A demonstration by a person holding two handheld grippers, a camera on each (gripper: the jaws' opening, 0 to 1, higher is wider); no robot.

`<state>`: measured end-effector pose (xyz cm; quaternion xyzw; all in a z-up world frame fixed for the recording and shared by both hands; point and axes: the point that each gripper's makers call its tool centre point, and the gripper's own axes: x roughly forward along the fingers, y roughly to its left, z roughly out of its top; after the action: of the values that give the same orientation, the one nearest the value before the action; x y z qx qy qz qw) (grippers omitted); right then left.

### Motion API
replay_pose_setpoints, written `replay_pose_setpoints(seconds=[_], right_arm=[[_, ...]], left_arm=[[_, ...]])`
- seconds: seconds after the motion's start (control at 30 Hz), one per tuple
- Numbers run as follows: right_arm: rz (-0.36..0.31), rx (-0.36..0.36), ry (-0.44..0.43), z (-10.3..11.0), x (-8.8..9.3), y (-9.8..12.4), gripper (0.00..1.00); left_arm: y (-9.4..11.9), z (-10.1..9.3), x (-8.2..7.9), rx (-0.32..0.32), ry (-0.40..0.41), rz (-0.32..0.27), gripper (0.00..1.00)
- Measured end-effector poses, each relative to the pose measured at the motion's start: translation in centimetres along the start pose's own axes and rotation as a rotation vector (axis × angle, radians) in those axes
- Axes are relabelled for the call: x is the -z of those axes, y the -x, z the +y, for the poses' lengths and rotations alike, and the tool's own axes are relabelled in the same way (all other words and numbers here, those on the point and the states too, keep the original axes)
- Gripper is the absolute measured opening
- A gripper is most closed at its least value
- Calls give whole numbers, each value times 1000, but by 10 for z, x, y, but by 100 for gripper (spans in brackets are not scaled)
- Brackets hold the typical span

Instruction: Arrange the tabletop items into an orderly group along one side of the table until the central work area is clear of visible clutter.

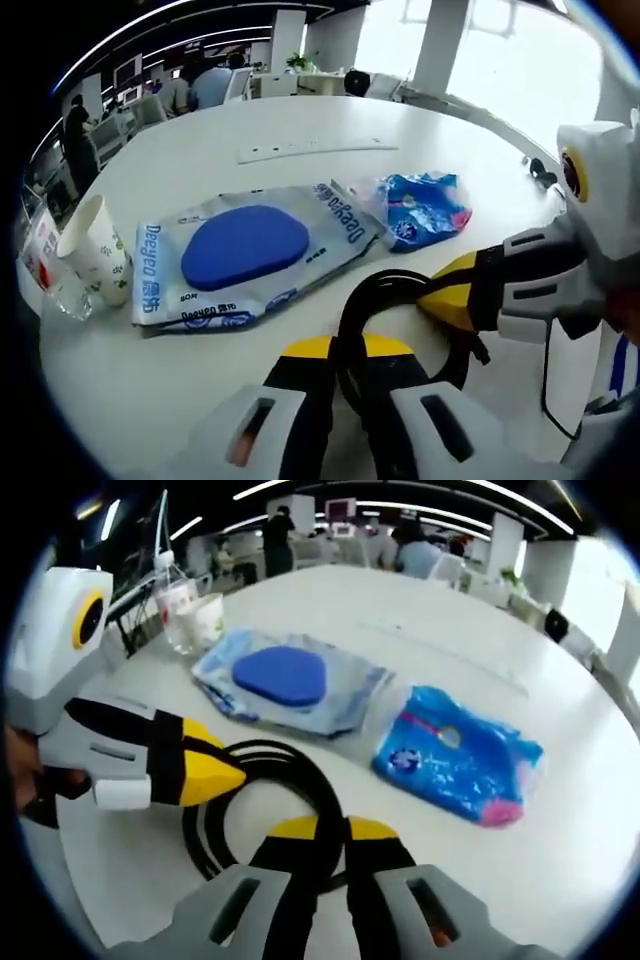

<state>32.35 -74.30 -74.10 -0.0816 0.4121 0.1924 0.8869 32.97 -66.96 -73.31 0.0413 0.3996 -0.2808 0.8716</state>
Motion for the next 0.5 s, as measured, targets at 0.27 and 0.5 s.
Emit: replay_pose_setpoints(seconds=[0.27, 0.5], right_arm=[[-13, -1, -2, -2, -2, 1, 8], [-38, 4, -13, -6, -5, 6, 13]], left_arm=[[0, 2, 0, -3, 4, 4, 9], [1, 3, 1, 0, 12, 1, 9]])
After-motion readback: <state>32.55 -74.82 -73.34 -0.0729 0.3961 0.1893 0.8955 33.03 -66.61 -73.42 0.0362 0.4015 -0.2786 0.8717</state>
